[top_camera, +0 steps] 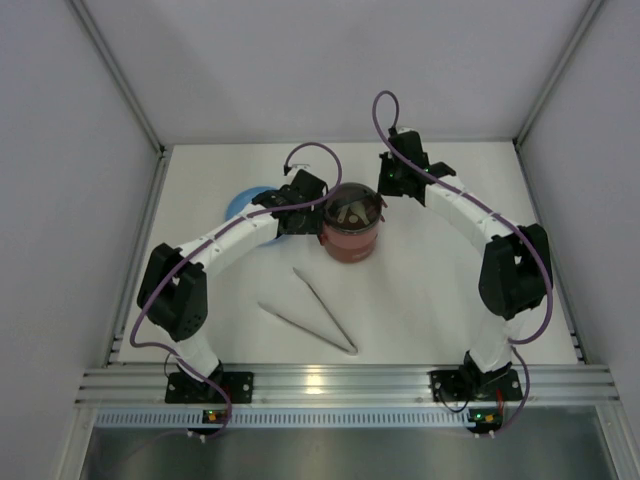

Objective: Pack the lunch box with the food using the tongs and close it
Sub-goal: Close the fastener on the packing box.

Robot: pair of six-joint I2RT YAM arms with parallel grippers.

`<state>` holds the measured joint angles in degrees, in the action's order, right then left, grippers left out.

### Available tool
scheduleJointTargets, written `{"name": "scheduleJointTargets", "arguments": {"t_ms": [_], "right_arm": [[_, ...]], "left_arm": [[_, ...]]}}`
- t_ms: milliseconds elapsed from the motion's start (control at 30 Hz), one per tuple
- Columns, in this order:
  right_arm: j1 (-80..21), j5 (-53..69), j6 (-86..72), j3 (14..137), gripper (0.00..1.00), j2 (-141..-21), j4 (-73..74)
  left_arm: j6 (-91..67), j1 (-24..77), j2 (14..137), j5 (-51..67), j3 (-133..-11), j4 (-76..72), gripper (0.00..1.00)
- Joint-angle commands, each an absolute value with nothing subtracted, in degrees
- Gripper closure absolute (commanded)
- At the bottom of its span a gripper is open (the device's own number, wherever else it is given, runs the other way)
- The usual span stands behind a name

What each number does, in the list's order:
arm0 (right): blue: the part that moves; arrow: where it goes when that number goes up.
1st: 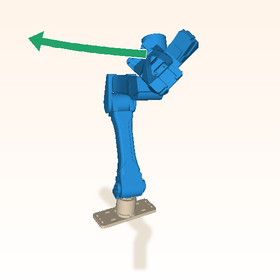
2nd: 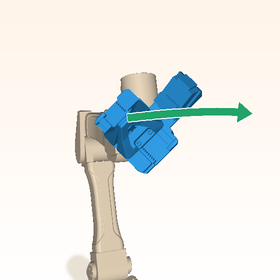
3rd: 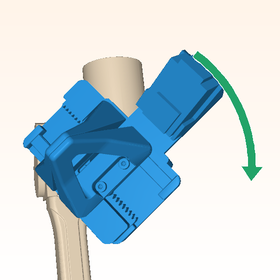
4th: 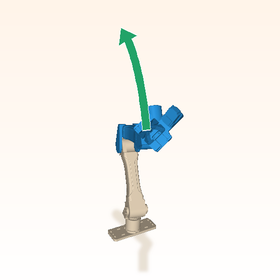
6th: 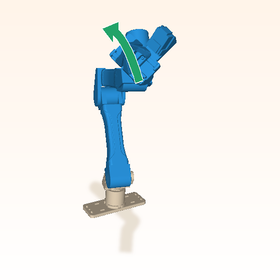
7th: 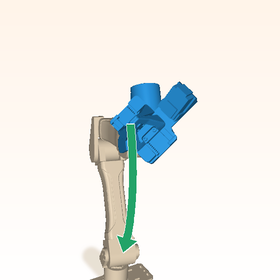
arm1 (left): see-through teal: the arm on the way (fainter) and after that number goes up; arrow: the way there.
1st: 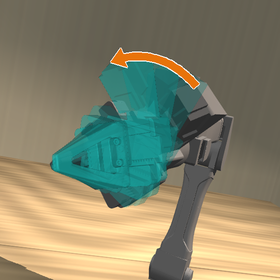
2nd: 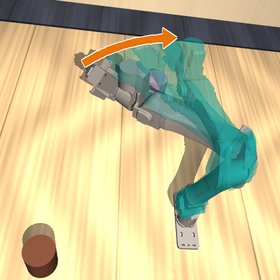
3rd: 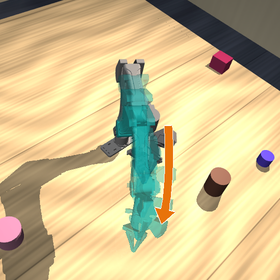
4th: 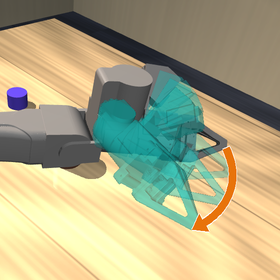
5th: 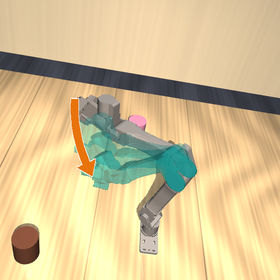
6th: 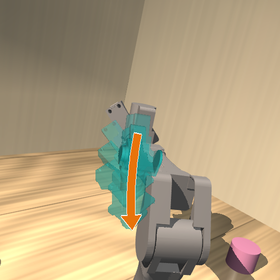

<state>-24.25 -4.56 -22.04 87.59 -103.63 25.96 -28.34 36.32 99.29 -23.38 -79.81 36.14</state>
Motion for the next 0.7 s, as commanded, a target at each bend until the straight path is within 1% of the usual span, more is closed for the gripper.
{"name": "scheduleJointTargets", "arguments": {"t_ms": [0,167,300,667], "right_arm": [[-25.75,-0.53,-23.2,85.26,1.0,-103.62,25.4],[-25.75,-0.35,-23.73,82.8,1.0,-102.57,24.96],[-25.75,2.28,-24.34,80.51,1.0,-101.08,23.82],[-25.75,2.37,-24.87,76.73,1.0,-98.62,23.64]], "left_arm": [[-28.65,36.39,100.9,-22.85,-82.44,32.69,0.18],[-28.56,36.3,101.78,-22.76,-82.97,32.78,0.18],[-28.56,35.95,102.48,-22.59,-83.67,32.78,0.18],[-27.77,34.81,104.68,-21.97,-86.31,33.4,0.18]]}}
